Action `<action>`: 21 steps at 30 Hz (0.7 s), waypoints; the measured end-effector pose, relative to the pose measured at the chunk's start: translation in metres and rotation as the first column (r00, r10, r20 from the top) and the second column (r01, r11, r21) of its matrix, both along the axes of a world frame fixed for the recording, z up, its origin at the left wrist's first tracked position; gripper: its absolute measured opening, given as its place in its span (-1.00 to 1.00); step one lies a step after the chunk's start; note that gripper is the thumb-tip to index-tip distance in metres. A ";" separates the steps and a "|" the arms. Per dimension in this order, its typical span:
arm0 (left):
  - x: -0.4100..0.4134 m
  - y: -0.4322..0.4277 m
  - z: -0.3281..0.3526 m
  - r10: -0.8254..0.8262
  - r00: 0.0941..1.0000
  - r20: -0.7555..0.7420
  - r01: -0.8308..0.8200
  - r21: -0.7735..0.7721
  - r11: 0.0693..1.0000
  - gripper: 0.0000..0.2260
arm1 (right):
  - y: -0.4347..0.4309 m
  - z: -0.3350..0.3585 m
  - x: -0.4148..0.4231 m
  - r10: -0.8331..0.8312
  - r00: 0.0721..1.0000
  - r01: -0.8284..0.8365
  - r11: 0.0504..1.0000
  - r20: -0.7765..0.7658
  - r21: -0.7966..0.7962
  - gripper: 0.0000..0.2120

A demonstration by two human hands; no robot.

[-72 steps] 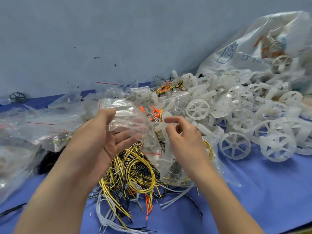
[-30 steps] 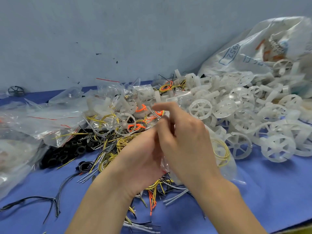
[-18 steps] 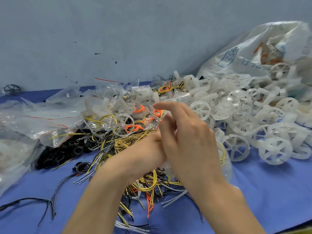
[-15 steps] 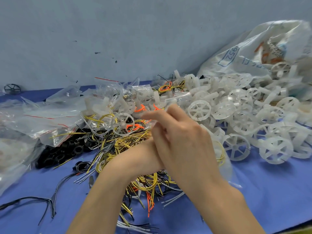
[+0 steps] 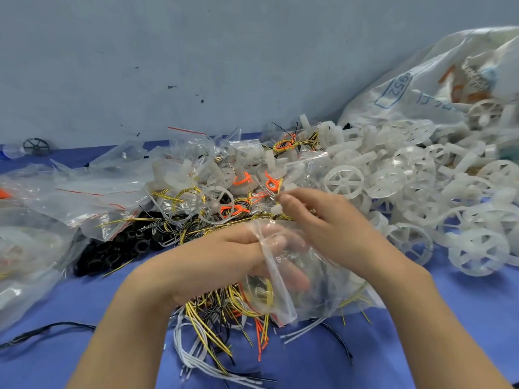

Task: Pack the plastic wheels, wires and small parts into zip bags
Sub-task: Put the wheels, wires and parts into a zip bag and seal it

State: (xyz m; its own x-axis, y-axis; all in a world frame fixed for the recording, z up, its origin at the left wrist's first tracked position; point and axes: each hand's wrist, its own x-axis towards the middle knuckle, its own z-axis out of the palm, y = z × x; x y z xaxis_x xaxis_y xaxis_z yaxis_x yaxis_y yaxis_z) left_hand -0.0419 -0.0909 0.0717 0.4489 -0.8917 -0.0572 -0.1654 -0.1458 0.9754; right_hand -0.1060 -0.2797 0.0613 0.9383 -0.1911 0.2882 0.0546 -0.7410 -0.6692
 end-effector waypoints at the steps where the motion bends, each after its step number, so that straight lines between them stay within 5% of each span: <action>1: 0.000 0.003 -0.001 -0.046 0.999 -0.026 0.046 -0.001 0.999 -0.68 | 0.003 -0.002 0.003 0.050 0.998 -0.049 0.999 -0.045 0.012 -0.60; 5: -0.010 0.006 0.004 -0.157 0.935 -0.320 0.105 -0.172 0.979 -0.60 | 0.004 -0.005 0.014 0.196 0.963 -0.165 0.971 -0.183 0.172 -0.61; 7: -0.013 0.003 0.001 -0.101 0.979 -0.176 0.084 -0.101 0.991 -0.47 | 0.000 -0.004 0.015 0.247 0.951 -0.192 0.943 -0.185 0.273 -0.52; 9: -0.024 -0.001 0.001 -0.091 0.995 0.037 0.090 0.018 0.996 -0.56 | -0.002 -0.005 0.015 0.264 0.945 -0.197 0.931 -0.191 0.308 -0.42; 14: -0.052 -0.010 -0.004 -0.178 0.895 0.410 0.048 0.308 0.950 -0.79 | 0.004 -0.007 0.020 0.245 0.929 -0.222 0.968 -0.278 0.113 -0.19; 21: -0.034 0.019 0.000 -0.078 0.885 0.459 -0.103 0.355 0.929 -0.85 | 0.006 -0.010 0.016 0.177 0.843 -0.208 0.978 -0.507 -0.003 -0.39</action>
State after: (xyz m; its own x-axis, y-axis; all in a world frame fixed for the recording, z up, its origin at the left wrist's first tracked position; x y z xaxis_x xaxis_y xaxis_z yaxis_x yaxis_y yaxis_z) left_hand -0.0758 -0.0722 0.0718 0.5149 -0.8428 -0.1567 -0.5746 -0.4750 0.6665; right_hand -0.0899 -0.2736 0.0515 0.9738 0.0106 -0.2271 -0.1319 -0.7873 -0.6023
